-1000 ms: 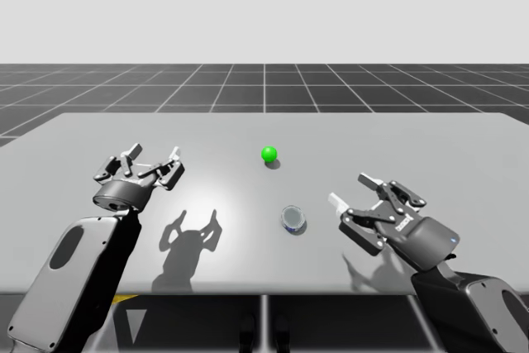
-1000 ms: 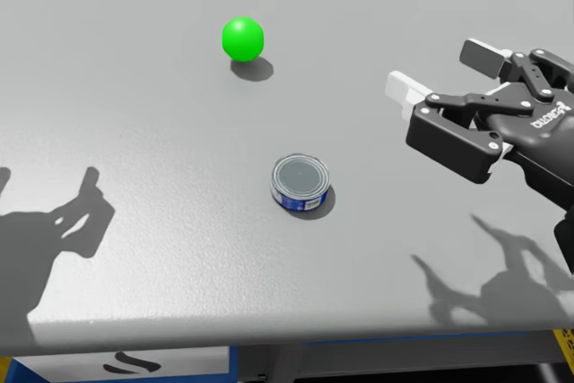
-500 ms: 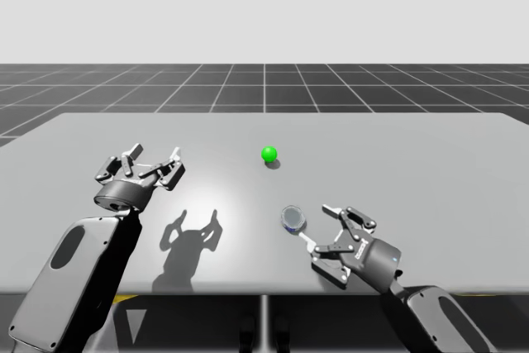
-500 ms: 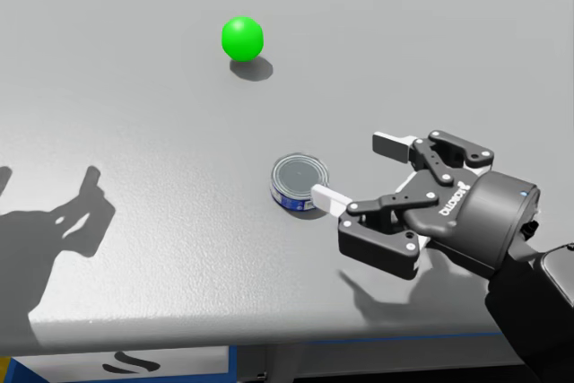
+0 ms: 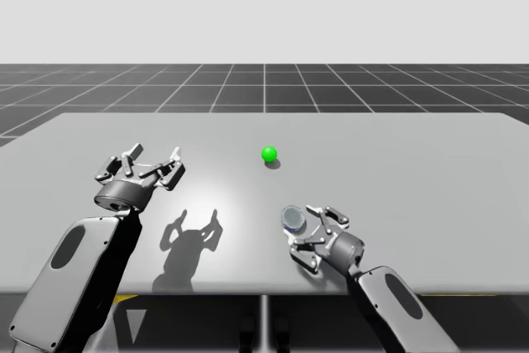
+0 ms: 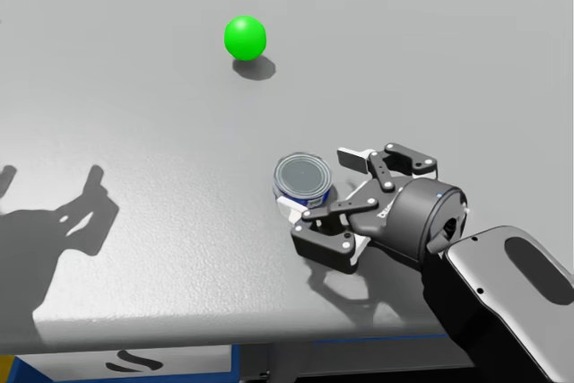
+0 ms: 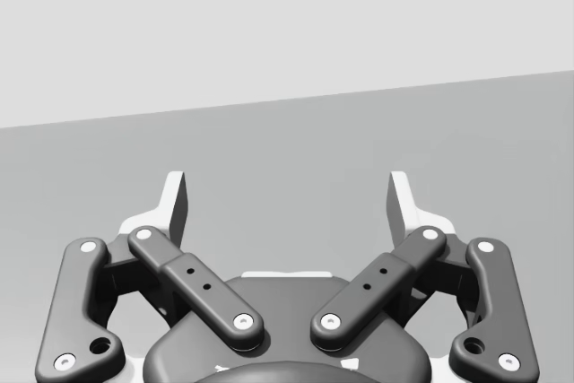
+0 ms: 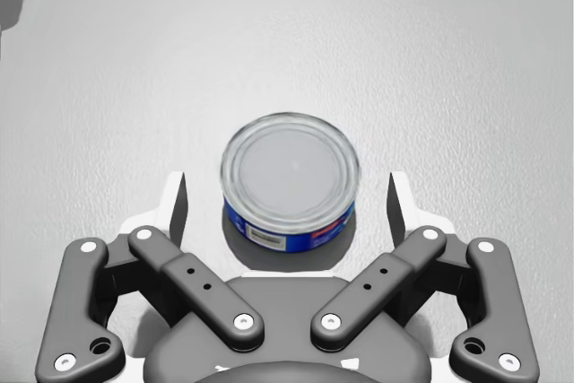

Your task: Watch the red light. When it turns green, pick up the object.

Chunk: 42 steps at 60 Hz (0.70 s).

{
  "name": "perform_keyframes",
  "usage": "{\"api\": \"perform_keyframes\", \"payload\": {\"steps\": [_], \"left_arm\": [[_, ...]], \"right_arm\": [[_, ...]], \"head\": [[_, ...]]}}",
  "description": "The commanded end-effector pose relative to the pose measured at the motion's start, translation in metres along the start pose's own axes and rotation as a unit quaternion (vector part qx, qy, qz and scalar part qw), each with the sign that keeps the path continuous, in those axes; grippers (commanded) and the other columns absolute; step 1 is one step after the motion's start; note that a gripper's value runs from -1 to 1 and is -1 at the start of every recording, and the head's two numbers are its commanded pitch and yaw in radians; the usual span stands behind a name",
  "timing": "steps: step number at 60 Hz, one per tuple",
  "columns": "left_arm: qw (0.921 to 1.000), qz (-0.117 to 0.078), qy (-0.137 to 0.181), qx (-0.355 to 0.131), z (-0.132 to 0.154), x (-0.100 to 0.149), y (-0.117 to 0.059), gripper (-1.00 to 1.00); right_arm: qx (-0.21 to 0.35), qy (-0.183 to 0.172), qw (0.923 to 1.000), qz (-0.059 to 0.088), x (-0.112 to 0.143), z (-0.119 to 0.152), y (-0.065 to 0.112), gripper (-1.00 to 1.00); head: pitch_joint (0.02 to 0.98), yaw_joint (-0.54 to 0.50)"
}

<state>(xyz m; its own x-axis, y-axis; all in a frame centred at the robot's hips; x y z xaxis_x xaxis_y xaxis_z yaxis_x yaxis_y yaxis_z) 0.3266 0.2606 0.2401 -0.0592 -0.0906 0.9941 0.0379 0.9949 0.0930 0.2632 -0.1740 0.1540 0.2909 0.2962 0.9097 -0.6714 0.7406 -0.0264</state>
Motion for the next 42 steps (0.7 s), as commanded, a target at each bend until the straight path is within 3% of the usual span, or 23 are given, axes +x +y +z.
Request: {"api": "perform_keyframes", "payload": {"steps": [1, 21, 27, 31, 33, 34, 35, 36, 42], "left_arm": [[1.0000, 0.000, 0.000, 0.000, 0.000, 0.000, 0.000, -1.00], [1.0000, 0.000, 0.000, 0.000, 0.000, 0.000, 0.000, -1.00], [1.0000, 0.000, 0.000, 0.000, 0.000, 0.000, 0.000, -1.00], [1.0000, 0.000, 0.000, 0.000, 0.000, 0.000, 0.000, -1.00], [1.0000, 0.000, 0.000, 0.000, 0.000, 0.000, 0.000, -1.00], [1.0000, 0.000, 0.000, 0.000, 0.000, 0.000, 0.000, -1.00], [1.0000, 0.000, 0.000, 0.000, 0.000, 0.000, 0.000, -1.00], [1.0000, 0.000, 0.000, 0.000, 0.000, 0.000, 0.000, -1.00], [1.0000, -0.001, 0.001, -0.004, 0.000, 0.000, 0.000, -1.00]], "right_arm": [[-0.013, 0.013, 0.9998, 0.009, -0.005, -0.017, -0.002, -1.00], [-0.013, 0.033, 0.9993, 0.006, -0.008, -0.034, -0.003, -1.00], [-0.014, 0.044, 0.9988, 0.015, -0.011, -0.035, -0.001, -1.00], [-0.012, 0.045, 0.9983, 0.034, -0.013, -0.034, -0.001, -1.00], [-0.020, 0.042, 0.9983, 0.036, -0.013, -0.033, -0.001, -0.23], [-0.021, 0.040, 0.9983, 0.037, -0.014, -0.032, -0.002, 0.40], [-0.021, 0.040, 0.9983, 0.037, -0.014, -0.032, -0.002, 0.40], [-0.022, 0.042, 0.9983, 0.034, -0.014, -0.032, -0.002, 0.94], [-0.026, 0.047, 0.9981, 0.028, -0.017, -0.029, -0.005, 1.00]], "head": [[0.889, -0.11], [0.882, -0.10], [0.881, -0.10], [0.879, -0.10], [0.878, -0.11], [0.878, -0.11], [0.878, -0.11], [0.877, -0.11], [0.872, -0.11]]}}
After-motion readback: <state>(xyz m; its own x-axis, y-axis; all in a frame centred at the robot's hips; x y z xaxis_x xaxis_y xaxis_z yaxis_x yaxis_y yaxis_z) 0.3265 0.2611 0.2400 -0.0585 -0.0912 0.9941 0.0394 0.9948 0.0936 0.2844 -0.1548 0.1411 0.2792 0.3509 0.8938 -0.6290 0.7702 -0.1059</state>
